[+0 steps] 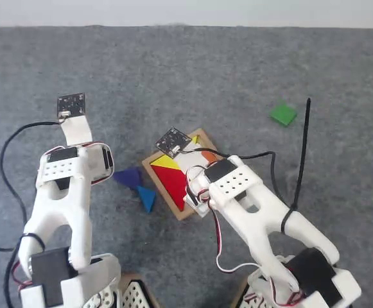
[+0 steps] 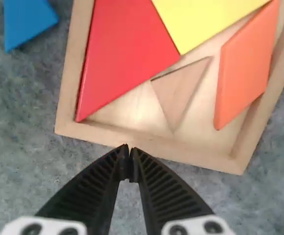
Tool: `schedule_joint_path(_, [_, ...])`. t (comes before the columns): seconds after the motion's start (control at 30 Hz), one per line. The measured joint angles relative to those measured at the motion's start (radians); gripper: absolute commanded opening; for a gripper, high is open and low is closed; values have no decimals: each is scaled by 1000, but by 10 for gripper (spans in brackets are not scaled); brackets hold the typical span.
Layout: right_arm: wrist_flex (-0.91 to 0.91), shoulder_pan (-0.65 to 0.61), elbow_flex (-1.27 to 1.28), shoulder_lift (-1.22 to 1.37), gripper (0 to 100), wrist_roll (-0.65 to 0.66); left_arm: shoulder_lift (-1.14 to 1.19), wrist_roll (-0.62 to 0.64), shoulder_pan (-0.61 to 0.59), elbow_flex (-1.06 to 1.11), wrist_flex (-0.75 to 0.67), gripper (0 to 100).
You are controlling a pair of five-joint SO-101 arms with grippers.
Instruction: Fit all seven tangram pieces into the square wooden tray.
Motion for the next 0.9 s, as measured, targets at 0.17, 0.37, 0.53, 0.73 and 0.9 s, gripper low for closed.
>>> schedule_joint_path(0.17, [-48,0,-3,74,8,0,0,0,0,6,0,123])
schedule_joint_path(0.37, [-48,0,-107,218,8,5,0,0,2,6,0,123])
schedule_joint_path(0.53, [-46,26,-207,333,8,3,0,0,2,6,0,123])
schedule_joint_path(0.73, [-29,110,-311,396,9,3,0,0,2,6,0,123])
schedule_joint_path(0.9, [-29,132,-402,459,9,-41,0,0,2,6,0,123])
